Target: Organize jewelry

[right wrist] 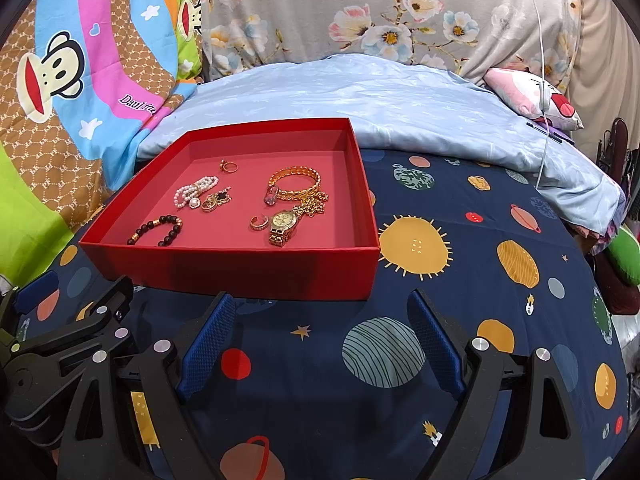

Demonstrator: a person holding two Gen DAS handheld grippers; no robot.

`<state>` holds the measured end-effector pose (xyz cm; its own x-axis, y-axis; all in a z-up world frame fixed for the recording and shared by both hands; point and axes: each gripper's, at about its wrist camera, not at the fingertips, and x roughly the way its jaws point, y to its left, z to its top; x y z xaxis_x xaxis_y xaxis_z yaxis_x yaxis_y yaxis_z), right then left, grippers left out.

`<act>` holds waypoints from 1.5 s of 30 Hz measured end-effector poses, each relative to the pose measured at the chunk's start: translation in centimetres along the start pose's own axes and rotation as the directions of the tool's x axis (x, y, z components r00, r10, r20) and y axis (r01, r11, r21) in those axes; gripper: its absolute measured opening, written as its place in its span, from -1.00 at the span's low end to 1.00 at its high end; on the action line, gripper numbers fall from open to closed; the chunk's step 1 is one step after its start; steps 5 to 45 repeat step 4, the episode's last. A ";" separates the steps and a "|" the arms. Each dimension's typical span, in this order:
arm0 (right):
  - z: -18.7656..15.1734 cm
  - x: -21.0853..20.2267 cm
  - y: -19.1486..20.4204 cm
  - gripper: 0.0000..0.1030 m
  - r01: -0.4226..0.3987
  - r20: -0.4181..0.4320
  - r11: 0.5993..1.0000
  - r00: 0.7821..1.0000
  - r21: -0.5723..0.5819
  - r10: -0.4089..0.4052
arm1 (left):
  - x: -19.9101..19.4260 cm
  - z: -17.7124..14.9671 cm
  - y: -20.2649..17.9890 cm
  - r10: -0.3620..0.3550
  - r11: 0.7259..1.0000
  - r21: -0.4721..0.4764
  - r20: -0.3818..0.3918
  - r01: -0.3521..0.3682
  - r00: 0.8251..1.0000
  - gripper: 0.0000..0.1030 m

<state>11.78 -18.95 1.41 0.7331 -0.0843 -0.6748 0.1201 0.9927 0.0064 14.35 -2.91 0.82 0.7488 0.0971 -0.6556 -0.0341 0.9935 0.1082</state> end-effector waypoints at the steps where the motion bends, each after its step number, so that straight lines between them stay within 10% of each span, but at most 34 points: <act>1: 0.0 0.0 -0.1 0.67 0.000 0.000 1.000 1.000 0.000 0.000 | 0.0 0.0 0.0 0.000 1.000 0.000 0.001 0.000 1.000 0.68; 45: 0.0 0.1 -0.1 0.67 0.000 0.000 1.000 1.000 0.000 0.000 | -0.1 0.0 0.0 0.000 1.000 -0.001 0.003 0.000 1.000 0.68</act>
